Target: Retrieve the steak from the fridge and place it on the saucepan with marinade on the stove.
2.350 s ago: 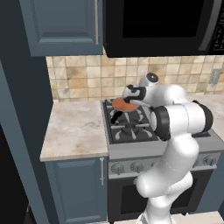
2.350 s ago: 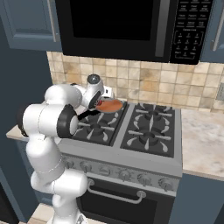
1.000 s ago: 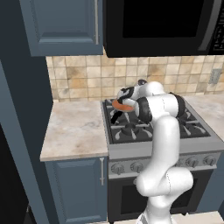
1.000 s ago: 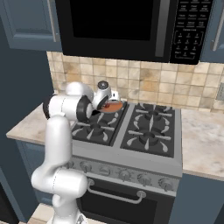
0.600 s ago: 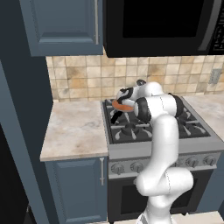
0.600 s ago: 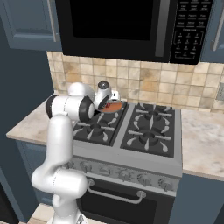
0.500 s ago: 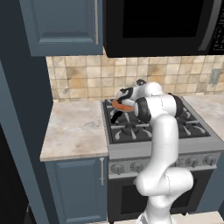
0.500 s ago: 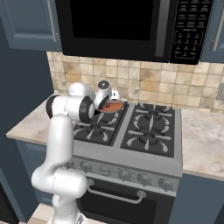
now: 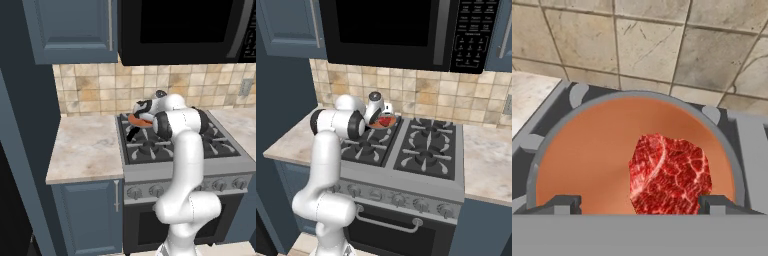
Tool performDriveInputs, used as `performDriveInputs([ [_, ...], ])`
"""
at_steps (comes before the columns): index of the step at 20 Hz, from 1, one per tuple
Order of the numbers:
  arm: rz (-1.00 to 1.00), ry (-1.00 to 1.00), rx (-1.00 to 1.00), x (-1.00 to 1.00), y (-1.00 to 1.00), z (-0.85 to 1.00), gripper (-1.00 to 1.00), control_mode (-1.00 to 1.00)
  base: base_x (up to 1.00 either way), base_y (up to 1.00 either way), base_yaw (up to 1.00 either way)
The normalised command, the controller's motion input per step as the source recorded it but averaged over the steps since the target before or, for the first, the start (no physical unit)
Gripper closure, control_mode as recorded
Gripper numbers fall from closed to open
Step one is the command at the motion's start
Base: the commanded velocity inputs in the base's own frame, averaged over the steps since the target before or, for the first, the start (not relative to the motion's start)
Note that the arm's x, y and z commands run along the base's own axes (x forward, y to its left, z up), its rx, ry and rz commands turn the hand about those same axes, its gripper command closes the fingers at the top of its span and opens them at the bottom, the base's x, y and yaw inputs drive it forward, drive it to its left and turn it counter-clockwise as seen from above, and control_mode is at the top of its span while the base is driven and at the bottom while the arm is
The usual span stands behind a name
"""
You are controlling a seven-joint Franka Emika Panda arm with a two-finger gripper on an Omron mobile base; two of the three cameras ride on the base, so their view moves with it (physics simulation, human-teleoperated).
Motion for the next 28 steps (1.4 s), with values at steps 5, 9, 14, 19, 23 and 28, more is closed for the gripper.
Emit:
performDriveInputs([
  [5,0.00,0.00,0.00,0.02,0.00,0.00,-1.00,-1.00,0.00,0.00,0.00],
  [9,-0.01,0.00,0.00,-0.06,-0.04,0.14,-1.00,-1.00,0.00,0.00,0.00],
  [14,-0.13,-0.01,-0.01,-0.10,-0.40,0.34,-1.00,-1.00,0.00,0.00,0.00],
  [19,-0.18,0.00,-0.03,-0.23,-0.29,0.13,-1.00,-1.00,0.00,0.00,0.00],
  [23,-0.15,-0.04,0.00,-0.78,-0.11,0.02,-1.00,-1.00,0.00,0.00,0.00],
  [28,-0.06,-0.13,0.00,-1.00,0.00,0.33,-1.00,-1.00,0.00,0.00,0.00],
])
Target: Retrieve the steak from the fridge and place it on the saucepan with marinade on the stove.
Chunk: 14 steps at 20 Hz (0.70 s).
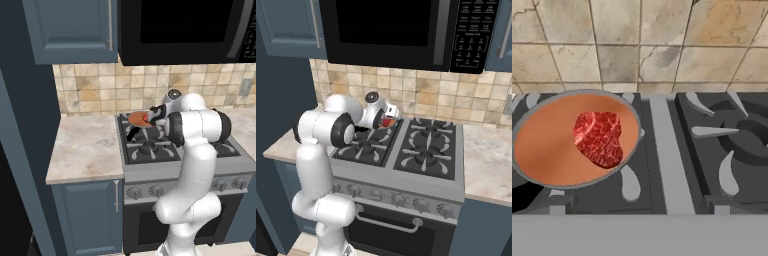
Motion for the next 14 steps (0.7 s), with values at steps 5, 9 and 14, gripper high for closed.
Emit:
performDriveInputs([
  [5,-0.01,-0.16,0.02,-0.97,-0.02,0.90,-1.00,-1.00,0.00,0.00,0.00],
  [9,-0.02,-0.02,0.03,-0.87,-0.01,0.99,-1.00,-1.00,0.00,0.00,0.00],
  [14,0.00,0.00,0.07,-0.95,-0.05,0.47,-1.00,-1.00,0.00,0.00,0.00],
])
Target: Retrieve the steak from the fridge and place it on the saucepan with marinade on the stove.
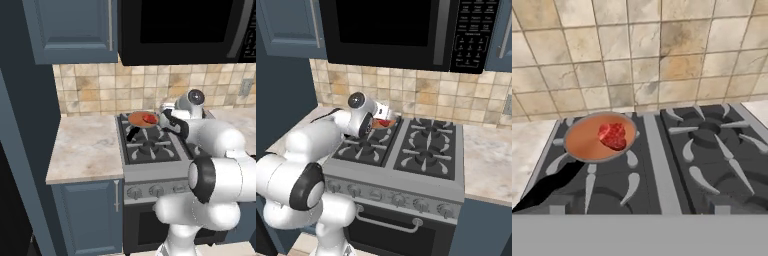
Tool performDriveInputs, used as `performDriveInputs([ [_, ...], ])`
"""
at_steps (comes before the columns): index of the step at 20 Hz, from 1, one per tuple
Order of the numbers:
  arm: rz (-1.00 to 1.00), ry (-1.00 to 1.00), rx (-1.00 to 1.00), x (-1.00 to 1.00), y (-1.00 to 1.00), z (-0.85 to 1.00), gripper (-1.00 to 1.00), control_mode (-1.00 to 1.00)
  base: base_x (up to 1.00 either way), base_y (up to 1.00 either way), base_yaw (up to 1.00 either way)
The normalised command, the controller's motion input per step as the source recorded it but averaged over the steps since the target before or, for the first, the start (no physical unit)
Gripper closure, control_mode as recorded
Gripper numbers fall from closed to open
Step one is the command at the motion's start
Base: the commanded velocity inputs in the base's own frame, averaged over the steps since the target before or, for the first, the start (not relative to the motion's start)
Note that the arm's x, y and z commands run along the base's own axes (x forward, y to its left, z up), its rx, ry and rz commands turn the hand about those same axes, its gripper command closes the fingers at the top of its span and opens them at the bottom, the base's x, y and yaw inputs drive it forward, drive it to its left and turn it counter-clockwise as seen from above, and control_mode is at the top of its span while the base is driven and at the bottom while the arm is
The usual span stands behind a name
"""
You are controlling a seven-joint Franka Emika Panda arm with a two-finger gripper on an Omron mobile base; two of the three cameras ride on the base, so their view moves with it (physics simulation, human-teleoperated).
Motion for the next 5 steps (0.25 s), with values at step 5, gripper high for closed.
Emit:
performDriveInputs([
  [5,0.00,0.00,0.04,-1.00,-0.02,0.21,-1.00,-1.00,0.00,0.00,0.00],
])
